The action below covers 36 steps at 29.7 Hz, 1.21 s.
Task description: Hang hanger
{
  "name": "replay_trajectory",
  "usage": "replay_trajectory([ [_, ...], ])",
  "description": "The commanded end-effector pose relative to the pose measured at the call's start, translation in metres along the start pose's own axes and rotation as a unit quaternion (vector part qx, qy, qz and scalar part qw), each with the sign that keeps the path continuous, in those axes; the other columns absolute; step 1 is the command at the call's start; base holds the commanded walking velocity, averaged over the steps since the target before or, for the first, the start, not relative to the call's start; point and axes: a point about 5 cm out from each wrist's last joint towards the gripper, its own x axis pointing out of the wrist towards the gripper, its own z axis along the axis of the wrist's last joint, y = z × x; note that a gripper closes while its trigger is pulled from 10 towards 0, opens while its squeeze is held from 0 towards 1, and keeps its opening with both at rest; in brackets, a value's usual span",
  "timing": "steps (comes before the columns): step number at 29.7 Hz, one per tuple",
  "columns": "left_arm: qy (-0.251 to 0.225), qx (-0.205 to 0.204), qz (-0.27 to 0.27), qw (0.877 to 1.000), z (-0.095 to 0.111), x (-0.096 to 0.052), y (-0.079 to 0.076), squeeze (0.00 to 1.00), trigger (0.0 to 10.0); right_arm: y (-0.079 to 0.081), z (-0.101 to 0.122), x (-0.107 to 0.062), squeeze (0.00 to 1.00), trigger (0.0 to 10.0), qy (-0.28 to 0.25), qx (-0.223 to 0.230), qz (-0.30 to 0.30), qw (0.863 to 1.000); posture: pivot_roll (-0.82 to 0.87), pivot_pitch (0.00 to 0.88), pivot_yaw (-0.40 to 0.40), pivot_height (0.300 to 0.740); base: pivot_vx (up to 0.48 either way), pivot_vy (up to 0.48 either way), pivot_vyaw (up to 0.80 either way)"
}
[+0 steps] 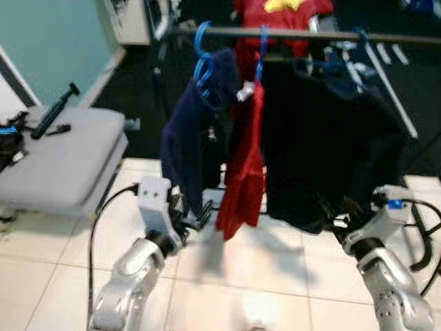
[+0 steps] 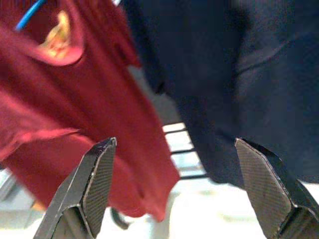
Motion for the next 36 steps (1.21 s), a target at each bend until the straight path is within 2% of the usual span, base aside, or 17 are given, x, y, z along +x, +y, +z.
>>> replay_trajectory([
  [1, 0.017, -0.007, 0.011, 1.0, -0.009, -0.005, 0.006, 0.0, 10.0, 0.001, -0.009, -0.003, 0.0, 10.0, 0.016, 0.006, -0.002, 1.0, -0.1, 0.2, 0.016, 0.74, 0.0, -0.461, 0.0],
  [10, 0.006, -0.026, -0.019, 0.999, -0.004, 0.0, -0.004, 0.0, 10.0, 0.001, -0.009, -0.003, 0.0, 10.0, 0.015, 0.007, -0.003, 1.0, -0.1, 0.203, 0.02, 0.74, 0.0, -0.463, 0.0],
  [11, -0.001, -0.031, -0.045, 0.998, 0.0, 0.002, -0.012, 0.0, 10.0, 0.001, -0.009, -0.004, 0.0, 10.0, 0.014, 0.007, -0.004, 1.0, -0.1, 0.203, 0.022, 0.74, 0.0, -0.465, 0.0],
  [14, -0.014, -0.043, -0.079, 0.996, 0.009, 0.005, -0.024, 0.0, 10.0, 0.001, -0.009, -0.004, 0.0, 10.0, 0.013, 0.007, -0.005, 1.0, -0.1, 0.205, 0.023, 0.74, 0.0, -0.465, 0.0],
  [21, -0.022, -0.054, -0.109, 0.992, 0.016, 0.008, -0.034, 0.0, 10.0, 0.002, -0.009, -0.003, 0.0, 10.0, 0.011, 0.008, -0.005, 1.0, -0.1, 0.205, 0.027, 0.74, 0.0, -0.467, 0.0],
  [28, -0.023, -0.063, -0.113, 0.991, 0.017, 0.009, -0.035, 0.0, 10.0, 0.002, -0.008, -0.003, 0.0, 10.0, 0.009, 0.01, -0.003, 1.0, -0.1, 0.205, 0.028, 0.74, 0.0, -0.469, 0.0],
  [31, -0.021, -0.054, -0.092, 0.994, 0.016, 0.013, -0.031, 0.0, 10.0, 0.005, -0.006, -0.004, 0.0, 10.0, 0.002, -0.002, 0.008, 1.0, -0.1, 0.203, 0.029, 0.74, 0.0, 0.0, 0.0],
  [36, -0.025, -0.046, -0.088, 0.995, 0.016, 0.018, -0.029, 0.0, 10.0, 0.008, -0.006, -0.004, 0.0, 10.0, 0.001, -0.014, 0.021, 1.0, -0.1, 0.199, 0.028, 0.74, 0.0, 0.0, 0.65],
])
